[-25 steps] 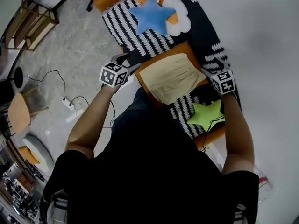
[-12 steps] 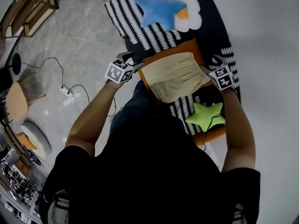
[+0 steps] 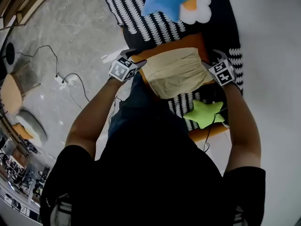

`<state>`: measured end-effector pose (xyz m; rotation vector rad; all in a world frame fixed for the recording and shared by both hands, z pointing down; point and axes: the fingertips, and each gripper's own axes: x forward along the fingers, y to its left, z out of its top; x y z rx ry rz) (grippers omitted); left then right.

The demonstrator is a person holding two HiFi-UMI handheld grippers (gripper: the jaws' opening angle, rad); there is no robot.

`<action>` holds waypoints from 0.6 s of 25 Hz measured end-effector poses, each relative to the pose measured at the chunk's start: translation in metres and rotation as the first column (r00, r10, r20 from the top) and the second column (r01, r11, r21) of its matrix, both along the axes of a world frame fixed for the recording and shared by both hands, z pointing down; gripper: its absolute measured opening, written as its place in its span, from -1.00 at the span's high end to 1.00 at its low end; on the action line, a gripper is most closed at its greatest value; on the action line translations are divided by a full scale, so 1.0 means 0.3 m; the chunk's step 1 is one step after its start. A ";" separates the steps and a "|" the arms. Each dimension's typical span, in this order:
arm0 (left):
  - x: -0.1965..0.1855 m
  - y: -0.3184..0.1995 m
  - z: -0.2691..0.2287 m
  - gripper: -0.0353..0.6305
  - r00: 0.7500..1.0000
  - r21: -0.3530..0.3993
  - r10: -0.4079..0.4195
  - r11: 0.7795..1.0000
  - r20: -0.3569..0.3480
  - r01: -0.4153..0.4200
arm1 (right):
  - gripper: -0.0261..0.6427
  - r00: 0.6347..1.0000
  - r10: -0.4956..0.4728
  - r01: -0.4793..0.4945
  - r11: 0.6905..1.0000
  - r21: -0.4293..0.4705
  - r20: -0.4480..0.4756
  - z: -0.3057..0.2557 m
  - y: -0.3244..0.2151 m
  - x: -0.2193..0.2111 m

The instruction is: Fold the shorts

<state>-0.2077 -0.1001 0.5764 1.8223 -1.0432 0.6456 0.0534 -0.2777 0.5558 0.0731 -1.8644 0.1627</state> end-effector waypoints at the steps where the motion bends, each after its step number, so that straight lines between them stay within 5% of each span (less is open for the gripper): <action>1: 0.010 -0.004 0.022 0.00 1.000 -0.003 0.005 1.000 0.000 -0.005 | -0.04 1.000 -0.017 0.017 1.000 -0.008 -0.010 0.023 -0.002 0.001; 15: 0.153 0.135 0.462 0.02 0.990 -0.098 0.143 0.985 0.010 -0.141 | 0.09 0.976 -0.182 0.174 0.982 -0.074 -0.123 0.428 0.010 0.011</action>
